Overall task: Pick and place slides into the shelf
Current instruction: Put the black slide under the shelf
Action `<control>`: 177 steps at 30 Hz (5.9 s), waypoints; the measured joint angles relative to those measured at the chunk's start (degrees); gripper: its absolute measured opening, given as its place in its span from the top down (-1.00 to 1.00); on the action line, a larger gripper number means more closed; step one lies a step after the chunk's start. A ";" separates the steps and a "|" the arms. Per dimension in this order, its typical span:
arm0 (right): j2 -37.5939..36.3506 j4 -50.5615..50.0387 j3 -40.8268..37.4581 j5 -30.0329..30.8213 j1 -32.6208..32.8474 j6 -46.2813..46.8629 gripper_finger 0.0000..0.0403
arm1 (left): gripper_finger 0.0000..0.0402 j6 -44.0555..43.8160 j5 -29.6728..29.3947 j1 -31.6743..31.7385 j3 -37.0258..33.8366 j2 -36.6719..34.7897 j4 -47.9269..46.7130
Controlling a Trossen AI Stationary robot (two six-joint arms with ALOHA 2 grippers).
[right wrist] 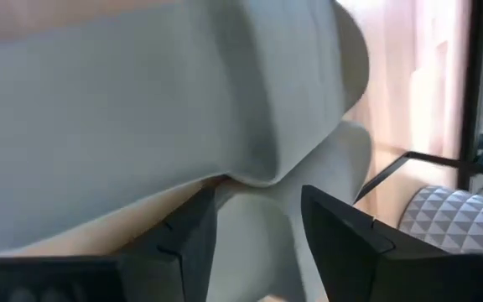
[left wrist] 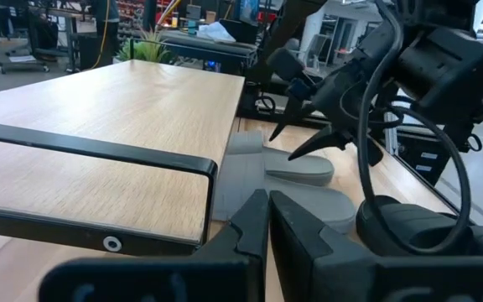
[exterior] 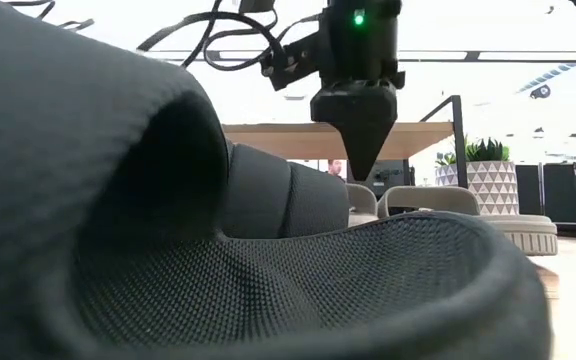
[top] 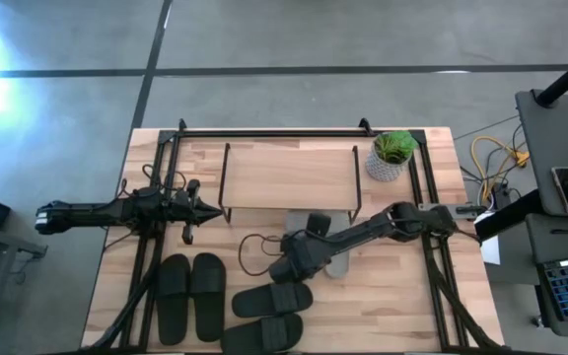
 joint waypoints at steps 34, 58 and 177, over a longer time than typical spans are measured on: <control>-4.78 4.86 15.61 -24.57 15.97 55.89 0.17 | 1.00 0.00 0.02 0.01 0.00 0.00 0.00; -4.83 0.04 15.65 -16.60 17.84 65.66 0.17 | 1.00 -40.12 -5.07 -0.10 -0.02 0.25 25.23; -0.58 21.51 14.35 -14.93 11.38 55.06 0.35 | 1.00 -30.55 -45.18 -80.03 27.18 3.43 -35.12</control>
